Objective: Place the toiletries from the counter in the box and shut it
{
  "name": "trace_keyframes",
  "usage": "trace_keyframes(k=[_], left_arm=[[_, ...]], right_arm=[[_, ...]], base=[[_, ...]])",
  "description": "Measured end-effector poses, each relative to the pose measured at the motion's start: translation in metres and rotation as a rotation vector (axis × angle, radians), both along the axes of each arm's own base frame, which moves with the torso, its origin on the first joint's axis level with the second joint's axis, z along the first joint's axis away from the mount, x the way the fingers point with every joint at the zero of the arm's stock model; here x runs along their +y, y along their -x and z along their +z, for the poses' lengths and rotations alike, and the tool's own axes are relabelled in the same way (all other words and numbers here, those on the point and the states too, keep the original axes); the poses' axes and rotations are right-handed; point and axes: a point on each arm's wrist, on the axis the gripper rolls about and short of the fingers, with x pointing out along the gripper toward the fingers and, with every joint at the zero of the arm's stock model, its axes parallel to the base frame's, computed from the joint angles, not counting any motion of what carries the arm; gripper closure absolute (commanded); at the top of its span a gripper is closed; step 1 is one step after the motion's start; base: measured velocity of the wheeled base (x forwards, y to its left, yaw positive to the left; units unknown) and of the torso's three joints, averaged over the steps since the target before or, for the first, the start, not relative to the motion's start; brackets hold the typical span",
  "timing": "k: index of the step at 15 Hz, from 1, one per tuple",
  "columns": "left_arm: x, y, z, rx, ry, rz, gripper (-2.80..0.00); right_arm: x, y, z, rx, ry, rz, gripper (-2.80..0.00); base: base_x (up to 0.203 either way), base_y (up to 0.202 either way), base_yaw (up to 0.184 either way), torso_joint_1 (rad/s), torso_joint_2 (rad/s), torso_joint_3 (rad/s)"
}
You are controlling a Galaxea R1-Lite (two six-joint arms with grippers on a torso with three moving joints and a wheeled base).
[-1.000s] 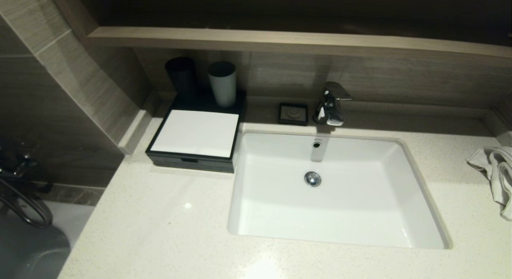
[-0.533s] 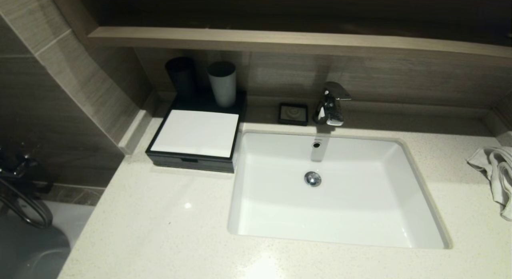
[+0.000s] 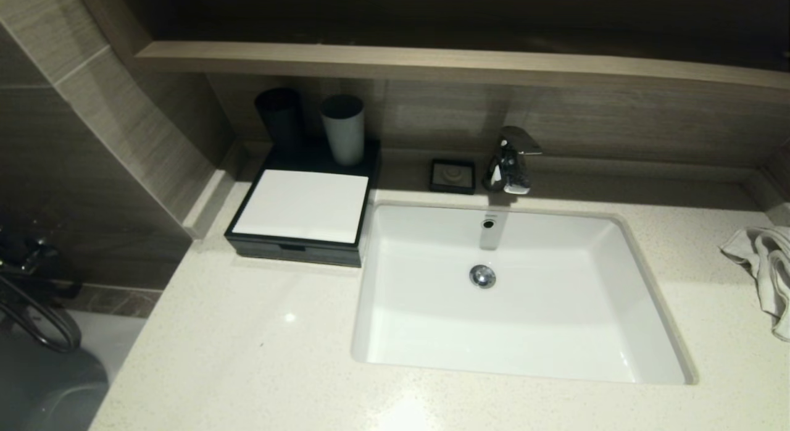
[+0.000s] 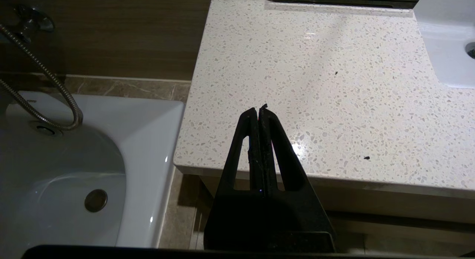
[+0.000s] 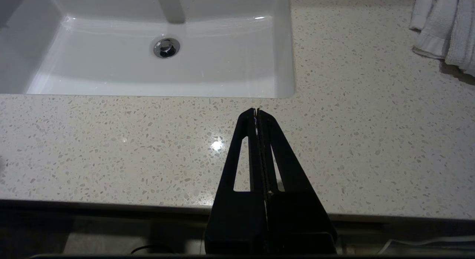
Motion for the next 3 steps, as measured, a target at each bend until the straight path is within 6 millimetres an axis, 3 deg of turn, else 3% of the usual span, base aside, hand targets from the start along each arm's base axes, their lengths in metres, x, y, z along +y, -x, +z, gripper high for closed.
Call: trace_keyframes(k=[3], left_arm=[[0.0,0.0,0.0,0.0,0.001,0.0,0.0]], right_arm=[[0.0,0.0,0.0,0.0,0.0,0.0,0.0]], base=[[0.0,0.0,0.0,0.0,0.0,0.0]])
